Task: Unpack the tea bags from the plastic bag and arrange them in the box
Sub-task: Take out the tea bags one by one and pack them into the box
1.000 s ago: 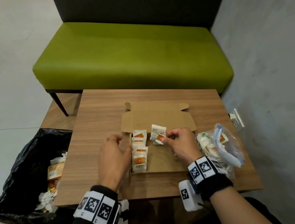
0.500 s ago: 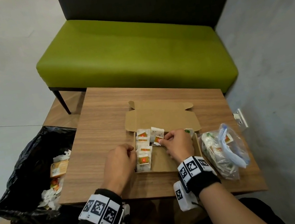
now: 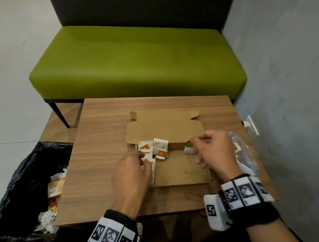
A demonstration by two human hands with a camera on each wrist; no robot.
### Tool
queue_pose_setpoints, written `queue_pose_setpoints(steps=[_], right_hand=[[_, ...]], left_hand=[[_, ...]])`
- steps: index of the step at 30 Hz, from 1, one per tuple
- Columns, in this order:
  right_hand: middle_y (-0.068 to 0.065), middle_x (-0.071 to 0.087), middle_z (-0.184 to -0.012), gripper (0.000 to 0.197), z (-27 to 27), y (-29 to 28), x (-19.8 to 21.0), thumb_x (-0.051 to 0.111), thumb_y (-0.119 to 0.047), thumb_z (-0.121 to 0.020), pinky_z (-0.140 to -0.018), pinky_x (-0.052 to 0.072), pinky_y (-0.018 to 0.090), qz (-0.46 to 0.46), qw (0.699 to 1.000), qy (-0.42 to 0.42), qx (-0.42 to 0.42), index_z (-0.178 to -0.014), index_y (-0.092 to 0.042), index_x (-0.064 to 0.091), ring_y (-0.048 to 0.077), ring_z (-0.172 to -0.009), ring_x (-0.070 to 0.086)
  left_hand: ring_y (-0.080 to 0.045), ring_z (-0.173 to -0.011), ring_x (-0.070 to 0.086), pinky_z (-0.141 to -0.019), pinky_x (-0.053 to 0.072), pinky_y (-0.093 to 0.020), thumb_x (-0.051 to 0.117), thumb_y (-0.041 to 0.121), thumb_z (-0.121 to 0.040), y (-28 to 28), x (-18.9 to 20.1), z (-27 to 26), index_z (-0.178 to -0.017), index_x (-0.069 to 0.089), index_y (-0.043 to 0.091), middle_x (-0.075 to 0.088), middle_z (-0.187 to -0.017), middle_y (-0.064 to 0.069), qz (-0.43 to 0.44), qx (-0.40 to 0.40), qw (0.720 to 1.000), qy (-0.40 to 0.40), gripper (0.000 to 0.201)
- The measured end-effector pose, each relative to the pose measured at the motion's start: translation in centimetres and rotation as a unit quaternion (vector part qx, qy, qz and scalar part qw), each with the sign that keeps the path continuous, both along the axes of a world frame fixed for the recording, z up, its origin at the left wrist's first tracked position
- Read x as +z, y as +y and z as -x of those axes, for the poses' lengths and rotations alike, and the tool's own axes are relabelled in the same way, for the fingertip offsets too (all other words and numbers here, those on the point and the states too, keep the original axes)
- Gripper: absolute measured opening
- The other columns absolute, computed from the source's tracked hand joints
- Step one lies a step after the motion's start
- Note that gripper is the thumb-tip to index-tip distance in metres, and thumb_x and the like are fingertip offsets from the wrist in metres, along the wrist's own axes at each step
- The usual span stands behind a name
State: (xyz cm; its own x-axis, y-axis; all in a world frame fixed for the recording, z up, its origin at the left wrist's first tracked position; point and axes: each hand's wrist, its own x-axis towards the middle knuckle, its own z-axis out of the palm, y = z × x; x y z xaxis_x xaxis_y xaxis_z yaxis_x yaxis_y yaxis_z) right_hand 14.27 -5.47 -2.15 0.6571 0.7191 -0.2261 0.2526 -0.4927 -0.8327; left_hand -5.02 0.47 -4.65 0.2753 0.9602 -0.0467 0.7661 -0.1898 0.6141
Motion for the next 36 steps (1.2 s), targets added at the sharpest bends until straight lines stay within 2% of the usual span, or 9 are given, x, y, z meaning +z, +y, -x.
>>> queue_pose_setpoints(steps=[5,9,12,20,26,28,31,33,36], right_hand=[[0.002,0.069,-0.077,0.011,-7.3,-4.8,2.3,0.071,-0.022,-0.084,-0.068,0.048,0.031,0.017,0.959,-0.231,-0.162,-0.091,-0.015,0.074,0.029,-0.078,0.066],[0.015,0.066,-0.119,0.045,-11.5,-6.5,-0.4,0.073,-0.036,-0.085,-0.085,0.047,0.037,0.195,0.961,-0.162,-0.113,-0.12,-0.01,0.062,0.035,-0.109,0.061],[0.015,0.061,-0.125,0.056,-12.4,-6.4,-2.3,0.074,-0.037,-0.085,-0.094,0.049,0.043,0.228,0.968,-0.08,-0.063,-0.13,-0.011,0.052,0.032,-0.112,0.059],[0.007,0.064,-0.095,0.028,-12.3,-7.0,-3.9,0.073,-0.007,-0.08,-0.074,0.049,0.033,0.167,0.976,-0.104,-0.096,-0.099,-0.019,0.055,0.027,-0.089,0.062],[0.002,0.059,-0.081,0.027,-12.0,-8.0,-3.0,0.065,0.004,-0.082,-0.066,0.042,0.029,0.1,0.96,-0.239,-0.106,-0.081,-0.018,0.05,0.026,-0.079,0.059],[0.0,0.059,-0.094,0.029,-11.4,-7.9,-3.0,0.065,0.004,-0.081,-0.069,0.043,0.029,0.06,0.966,-0.243,-0.059,-0.074,-0.02,0.05,0.022,-0.086,0.058],[-0.003,0.053,-0.126,0.023,-10.7,-8.0,-3.1,0.074,-0.007,-0.08,-0.097,0.04,0.034,0.026,0.974,-0.222,0.029,-0.073,-0.025,0.06,0.018,-0.122,0.048],[-0.002,0.049,-0.142,0.013,-10.8,-8.0,-3.2,0.078,-0.021,-0.079,-0.109,0.035,0.049,0.083,0.963,-0.251,0.049,-0.085,-0.029,0.07,0.021,-0.134,0.041],[-0.001,0.042,-0.153,0.035,-10.6,-7.4,-3.3,0.076,-0.032,-0.083,-0.115,0.028,0.051,0.175,0.939,-0.291,0.059,-0.117,-0.025,0.07,0.023,-0.138,0.039]], left_hand=[[-0.009,-0.091,0.057,-0.079,0.049,-0.026,0.053,0.028,-0.096,-3.5,2.3,-5.5,-0.121,0.059,0.027,0.062,-0.113,0.009,-0.043,-0.217,0.975,-0.019,0.027],[-0.024,-0.112,0.059,-0.088,0.052,-0.039,0.059,0.011,-0.089,-5.7,2.0,-10.7,-0.133,0.05,0.021,0.051,-0.135,0.003,-0.051,-0.391,0.919,0.007,0.046],[-0.032,-0.113,0.058,-0.077,0.054,-0.046,0.061,0.005,-0.085,-6.9,1.1,-13.3,-0.144,0.038,0.018,0.033,-0.156,-0.003,-0.071,-0.463,0.883,0.031,0.064],[-0.029,-0.114,0.052,-0.078,0.049,-0.042,0.054,0.022,-0.097,-6.3,-0.2,-15.2,-0.139,0.039,0.017,0.048,-0.136,-0.007,-0.099,-0.438,0.876,0.174,0.045],[-0.024,-0.12,0.045,-0.089,0.051,-0.042,0.057,0.023,-0.097,-6.3,-1.9,-14.0,-0.133,0.048,0.02,0.044,-0.133,-0.004,-0.082,-0.432,0.885,0.153,0.037],[-0.023,-0.123,0.042,-0.094,0.049,-0.04,0.055,0.023,-0.097,-6.8,-2.1,-14.1,-0.132,0.051,0.018,0.039,-0.138,-0.004,-0.062,-0.425,0.892,0.139,0.035],[-0.023,-0.124,0.041,-0.097,0.046,-0.038,0.057,0.021,-0.096,-7.1,-2.3,-14.3,-0.134,0.05,0.014,0.034,-0.144,-0.004,-0.037,-0.409,0.904,0.119,0.038],[-0.022,-0.125,0.041,-0.098,0.046,-0.036,0.058,0.019,-0.096,-7.1,-2.3,-14.3,-0.135,0.048,0.013,0.035,-0.145,-0.004,-0.026,-0.407,0.907,0.105,0.041],[-0.022,-0.126,0.041,-0.1,0.045,-0.035,0.057,0.019,-0.096,-7.1,-2.1,-14.2,-0.136,0.049,0.012,0.037,-0.146,-0.005,-0.04,-0.411,0.907,0.087,0.041]])
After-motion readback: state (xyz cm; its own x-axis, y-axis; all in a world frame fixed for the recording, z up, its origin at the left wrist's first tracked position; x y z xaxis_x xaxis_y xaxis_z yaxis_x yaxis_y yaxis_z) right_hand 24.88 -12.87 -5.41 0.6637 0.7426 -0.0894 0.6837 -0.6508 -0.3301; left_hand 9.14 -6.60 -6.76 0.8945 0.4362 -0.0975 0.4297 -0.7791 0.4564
